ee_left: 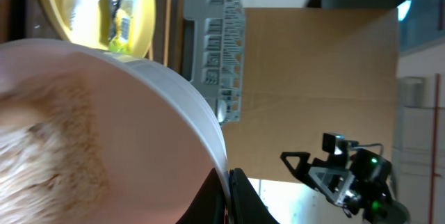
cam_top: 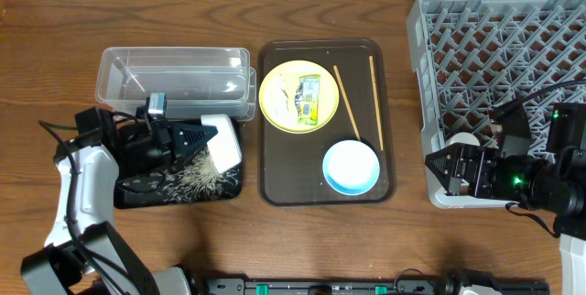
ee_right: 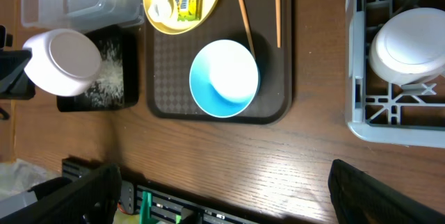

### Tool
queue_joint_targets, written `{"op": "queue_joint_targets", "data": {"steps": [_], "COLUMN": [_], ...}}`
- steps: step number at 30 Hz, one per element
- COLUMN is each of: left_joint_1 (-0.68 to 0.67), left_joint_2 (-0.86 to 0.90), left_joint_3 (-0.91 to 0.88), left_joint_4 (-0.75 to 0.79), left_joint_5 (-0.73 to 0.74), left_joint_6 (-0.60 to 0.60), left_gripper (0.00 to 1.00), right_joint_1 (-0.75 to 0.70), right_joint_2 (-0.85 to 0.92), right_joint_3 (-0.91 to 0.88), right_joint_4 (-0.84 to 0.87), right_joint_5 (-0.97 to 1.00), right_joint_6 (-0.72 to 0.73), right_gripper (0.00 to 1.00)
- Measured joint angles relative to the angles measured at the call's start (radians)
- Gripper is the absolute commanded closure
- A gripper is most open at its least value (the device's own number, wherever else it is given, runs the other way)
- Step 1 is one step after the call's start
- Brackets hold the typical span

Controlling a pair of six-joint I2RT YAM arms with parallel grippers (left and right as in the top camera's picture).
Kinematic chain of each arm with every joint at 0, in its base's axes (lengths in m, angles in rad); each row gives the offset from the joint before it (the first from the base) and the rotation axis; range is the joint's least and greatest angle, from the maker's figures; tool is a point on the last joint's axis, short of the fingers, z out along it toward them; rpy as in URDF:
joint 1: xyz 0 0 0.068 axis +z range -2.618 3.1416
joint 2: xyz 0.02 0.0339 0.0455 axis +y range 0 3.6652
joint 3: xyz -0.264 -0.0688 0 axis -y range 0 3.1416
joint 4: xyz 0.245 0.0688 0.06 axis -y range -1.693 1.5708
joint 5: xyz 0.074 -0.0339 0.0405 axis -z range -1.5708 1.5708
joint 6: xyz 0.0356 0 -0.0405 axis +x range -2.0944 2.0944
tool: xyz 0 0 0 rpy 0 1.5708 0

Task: Sort waste into correct bins and load items into the dishwasher rack
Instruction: 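Carry the pink bowl over the black tray and tip the rice out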

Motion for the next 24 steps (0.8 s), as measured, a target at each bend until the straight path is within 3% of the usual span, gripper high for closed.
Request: {"op": "queue_joint_targets", "data": {"steps": [11,24], "left_joint_1": [0.000,0.037], "left_joint_2": [0.039,0.039], "left_joint_3": [-0.002,-0.008], "left_joint_4": [0.071,0.053], "left_joint_5": [0.016,0.011], "left_joint_6": [0.026,-0.017], "left_gripper": [0.94,0.94], "right_joint_1": [0.000,0.000], "right_joint_2": [0.000,0.000], "right_joint_3": [0.000,0.000], "right_joint_4": [-0.001,-0.003], "right_joint_5": [0.000,0.000], "right_joint_6": [0.000,0.000], "right_gripper": [0.07,0.07]}}
